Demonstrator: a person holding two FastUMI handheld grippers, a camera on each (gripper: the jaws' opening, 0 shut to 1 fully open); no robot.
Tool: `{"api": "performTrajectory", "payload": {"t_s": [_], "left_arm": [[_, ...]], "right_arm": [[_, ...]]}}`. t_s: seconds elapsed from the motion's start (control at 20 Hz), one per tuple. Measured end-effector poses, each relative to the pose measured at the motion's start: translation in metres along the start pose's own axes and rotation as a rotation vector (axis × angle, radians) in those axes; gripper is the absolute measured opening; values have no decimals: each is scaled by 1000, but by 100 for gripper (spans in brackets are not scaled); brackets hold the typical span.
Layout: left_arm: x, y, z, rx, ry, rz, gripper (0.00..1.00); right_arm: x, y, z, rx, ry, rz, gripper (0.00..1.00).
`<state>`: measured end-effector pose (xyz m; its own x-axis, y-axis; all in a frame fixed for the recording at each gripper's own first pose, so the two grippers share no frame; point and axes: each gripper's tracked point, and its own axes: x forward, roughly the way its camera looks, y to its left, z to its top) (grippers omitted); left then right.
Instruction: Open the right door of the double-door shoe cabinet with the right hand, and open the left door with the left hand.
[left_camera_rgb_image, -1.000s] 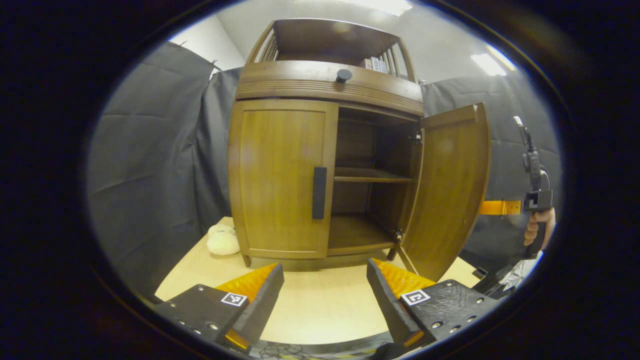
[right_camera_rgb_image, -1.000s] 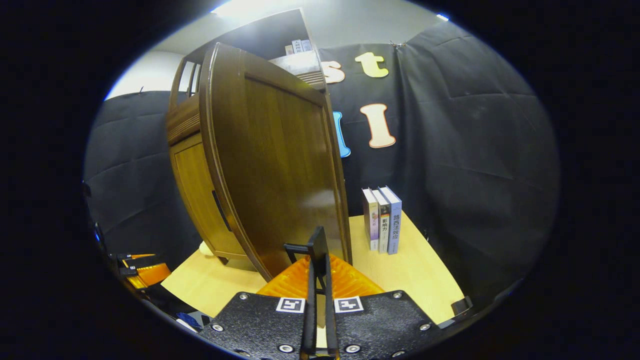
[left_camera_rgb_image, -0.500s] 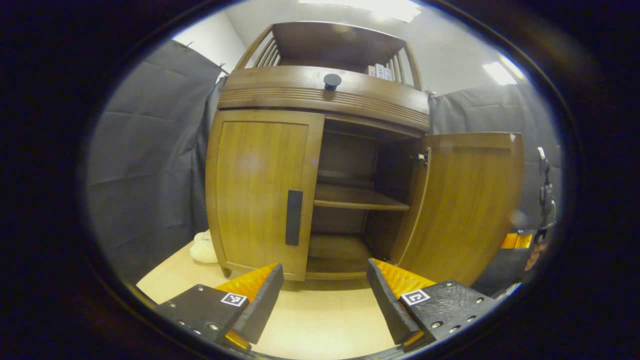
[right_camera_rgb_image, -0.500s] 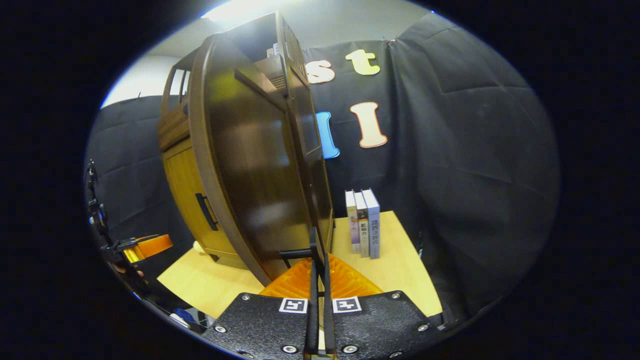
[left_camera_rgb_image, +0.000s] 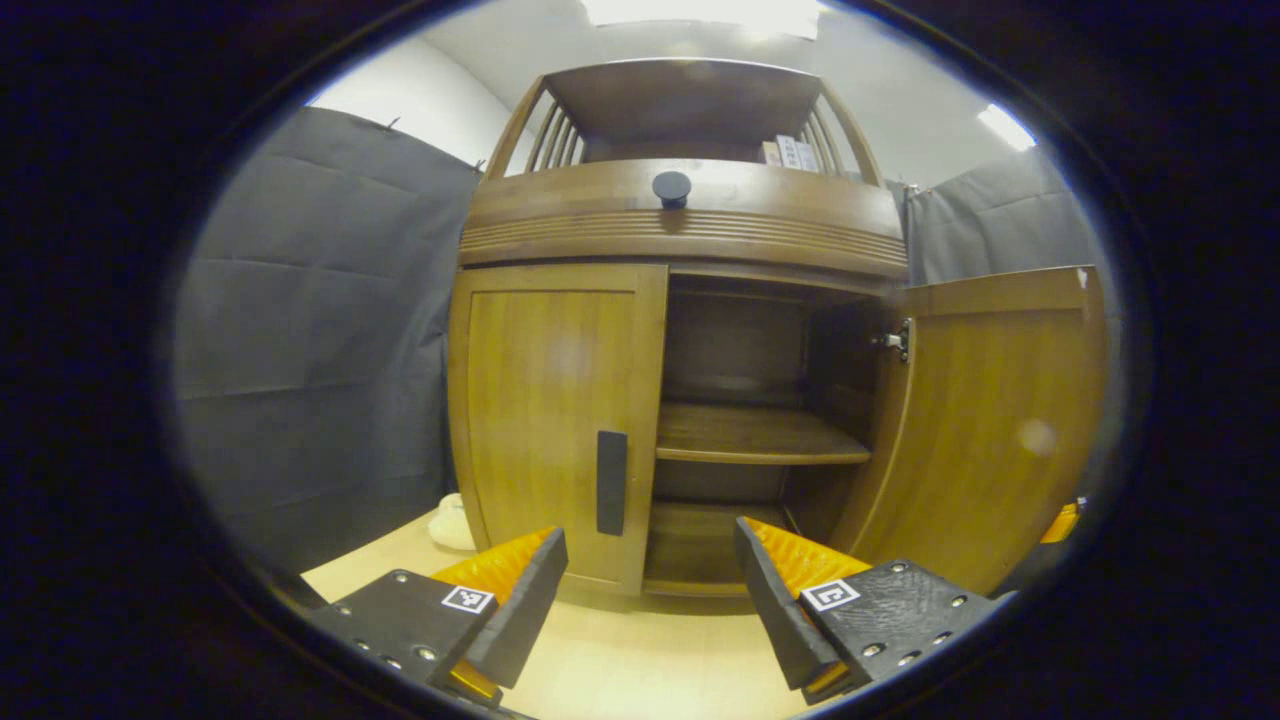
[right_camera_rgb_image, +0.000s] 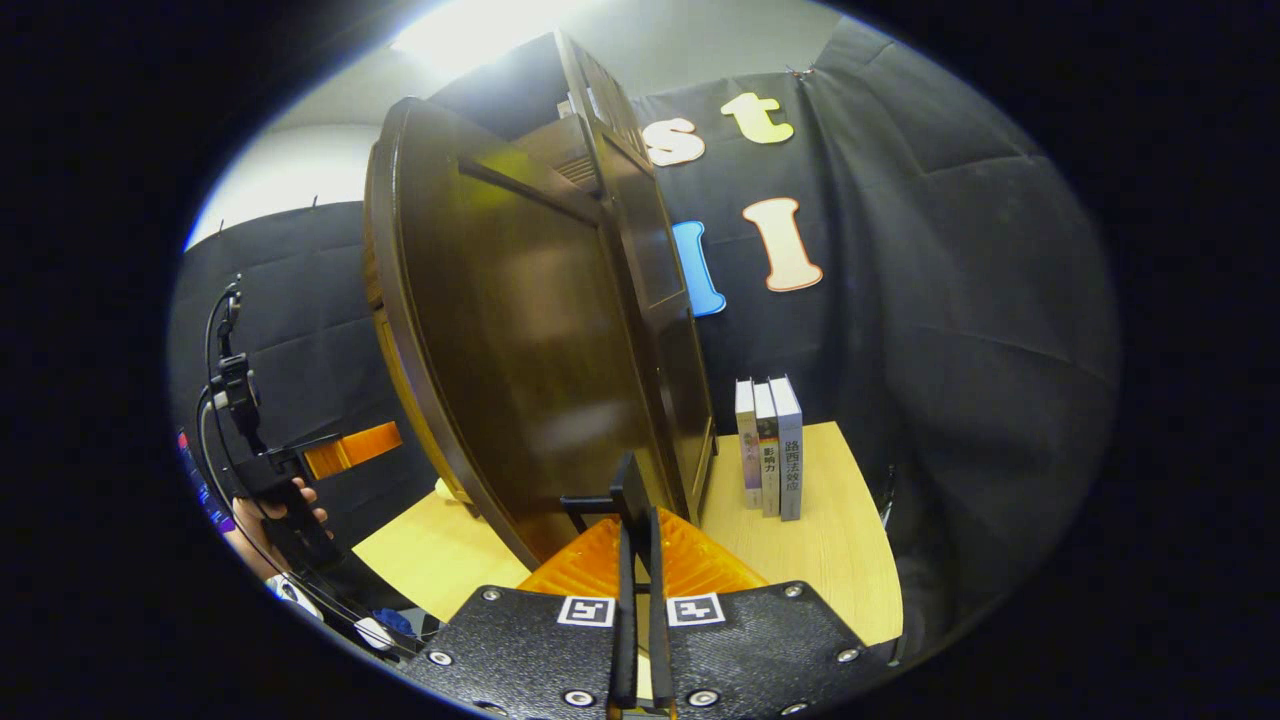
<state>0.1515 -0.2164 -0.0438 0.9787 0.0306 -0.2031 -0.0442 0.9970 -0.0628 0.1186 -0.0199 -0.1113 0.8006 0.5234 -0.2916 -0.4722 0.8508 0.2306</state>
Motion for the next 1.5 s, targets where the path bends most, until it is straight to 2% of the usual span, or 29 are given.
{"api": "performTrajectory", "payload": {"t_s": [0.1, 0.15, 0.2, 0.35, 0.55, 0.65, 0.7, 0.75, 0.85, 1.0, 1.1, 1.15, 1.25, 1.35, 1.4, 1.5], "left_arm": [[2, 1, 5, -2, -18, 9, 95], [6, 3, 6, 1, -22, 5, 100], [12, 6, 6, 5, -22, 1, 100], [35, 16, 12, 8, -37, -27, 100], [75, 28, 11, -15, -21, -110, 100], [98, 38, 2, 4, 0, -134, 100], [110, 42, -2, 18, 8, -146, 89], [120, 47, -8, 25, 13, -163, 89], [137, 54, -12, 25, 10, -191, 100], [157, 50, -14, 54, 0, -247, 100], [170, 45, -18, 45, 10, -265, 100], [176, 45, -20, 32, 13, -270, 100], [186, 45, -22, 5, 22, -271, 100], [195, 41, -20, -13, 24, -281, 100], [201, 42, -19, -9, 26, -261, 89], [207, 33, -26, 1, 59, -285, 67]], "right_arm": [[-1, 0, -1, 2, 11, 5, 6], [-2, -1, 0, 6, 15, -5, 7], [-3, -1, -1, 21, 22, -17, 8], [-13, -5, -8, 79, 33, -101, 15], [-40, -25, -9, 80, 5, -322, 46], [-58, -29, -7, 89, -27, -442, 80], [-66, -26, -5, 101, -47, -490, 90], [-73, -23, -4, 115, -66, -536, 90], [-86, -10, -5, 134, -100, -618, 91], [-98, 17, -15, 122, -97, -707, 95], [-99, 41, -12, 105, -111, -731, 95], [-100, 52, -13, 94, -115, -736, 91], [-92, 71, -16, 71, -109, -730, 95], [-81, 84, -10, 61, -110, -709, 96], [-78, 89, -7, 61, -118, -693, 95], [-64, 99, -1, 65, -129, -654, 92]]}}
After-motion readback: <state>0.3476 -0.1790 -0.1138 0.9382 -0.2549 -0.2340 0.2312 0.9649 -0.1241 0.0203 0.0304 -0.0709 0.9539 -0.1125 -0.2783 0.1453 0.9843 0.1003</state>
